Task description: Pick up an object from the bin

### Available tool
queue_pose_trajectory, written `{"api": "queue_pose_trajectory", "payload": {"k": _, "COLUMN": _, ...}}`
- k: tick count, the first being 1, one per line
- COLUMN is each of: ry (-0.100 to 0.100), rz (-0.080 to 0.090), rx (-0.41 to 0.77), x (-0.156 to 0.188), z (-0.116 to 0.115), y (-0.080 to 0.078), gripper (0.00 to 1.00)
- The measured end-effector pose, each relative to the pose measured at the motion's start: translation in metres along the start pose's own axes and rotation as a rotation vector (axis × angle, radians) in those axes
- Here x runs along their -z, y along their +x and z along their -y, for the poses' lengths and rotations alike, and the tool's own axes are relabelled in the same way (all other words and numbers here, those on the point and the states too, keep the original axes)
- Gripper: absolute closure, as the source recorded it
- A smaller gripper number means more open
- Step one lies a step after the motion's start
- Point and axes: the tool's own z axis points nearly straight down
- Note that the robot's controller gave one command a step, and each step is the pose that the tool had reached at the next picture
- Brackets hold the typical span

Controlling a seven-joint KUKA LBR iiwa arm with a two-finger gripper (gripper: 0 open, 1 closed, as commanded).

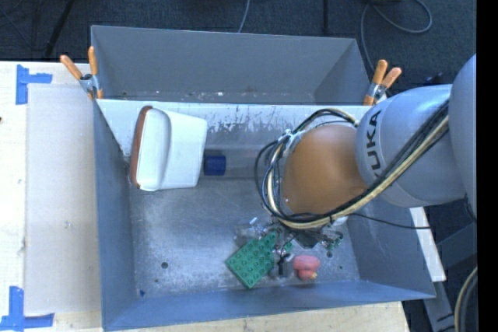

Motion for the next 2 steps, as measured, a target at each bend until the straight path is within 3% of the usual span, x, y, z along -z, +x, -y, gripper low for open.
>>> {"api": "queue_pose_trajectory", "payload": {"k": 2, "ry": 0.005, "rz": 0.005, "rx": -0.005, "x": 0.021, "z": -0.001, "y": 0.0, "gripper": 1.0}}
